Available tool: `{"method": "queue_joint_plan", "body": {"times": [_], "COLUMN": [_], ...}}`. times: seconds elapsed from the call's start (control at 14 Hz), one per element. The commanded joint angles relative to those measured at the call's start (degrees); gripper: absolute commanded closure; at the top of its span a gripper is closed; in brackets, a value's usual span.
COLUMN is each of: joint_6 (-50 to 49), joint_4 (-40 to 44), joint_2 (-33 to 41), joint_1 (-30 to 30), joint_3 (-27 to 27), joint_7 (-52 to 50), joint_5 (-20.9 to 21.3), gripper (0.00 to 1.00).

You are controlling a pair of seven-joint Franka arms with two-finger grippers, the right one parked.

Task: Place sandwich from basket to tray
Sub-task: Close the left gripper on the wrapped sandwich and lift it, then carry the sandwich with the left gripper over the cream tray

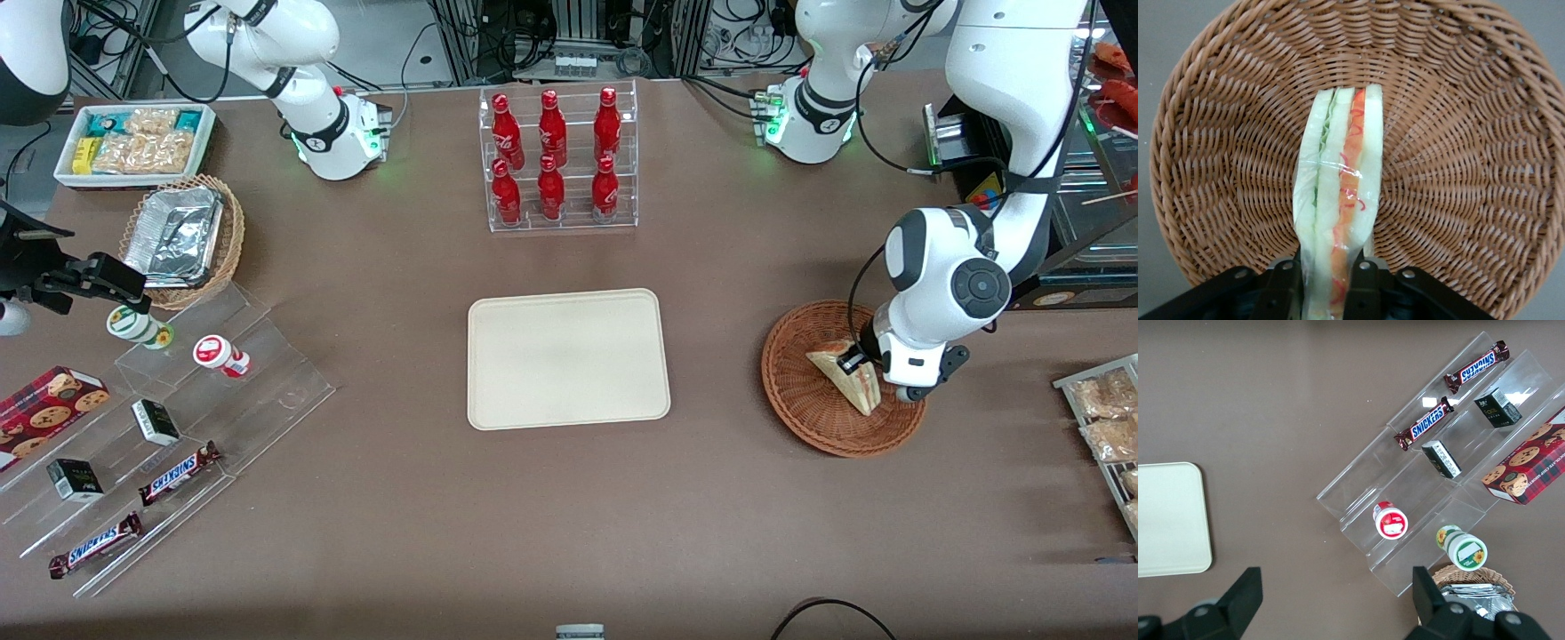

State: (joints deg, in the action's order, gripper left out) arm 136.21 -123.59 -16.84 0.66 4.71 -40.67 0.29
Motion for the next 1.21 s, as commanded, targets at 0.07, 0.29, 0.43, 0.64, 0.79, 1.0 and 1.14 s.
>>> {"method": "queue_joint_plan", "body": {"times": [0.07, 0.29, 0.43, 0.64, 0.79, 1.0, 1.14], "joint_6": [-11.4, -15.9, -15.9, -19.4, -22.3, -21.6, -21.9], "joint_4": [7.8, 12.0, 12.6, 15.2, 17.6, 19.2, 22.9], "joint_2": [0.1, -0.1, 0.1, -0.2, -0.8, -3.1, -6.2], "joint_1": [0.0, -2.0, -4.9, -10.2, -14.3, -20.2, -23.8], "joint_3": [0.7, 1.4, 1.4, 1.4, 1.4, 1.5, 1.4], "joint_7": [-1.1, -1.6, -1.4, -1.1, -1.1, -1.2, -1.2], "joint_5": [0.3, 0.2, 0.1, 0.1, 0.0, -1.9, -2.8], "gripper": [1.00, 1.00, 1.00, 1.00, 1.00, 1.00, 1.00]}}
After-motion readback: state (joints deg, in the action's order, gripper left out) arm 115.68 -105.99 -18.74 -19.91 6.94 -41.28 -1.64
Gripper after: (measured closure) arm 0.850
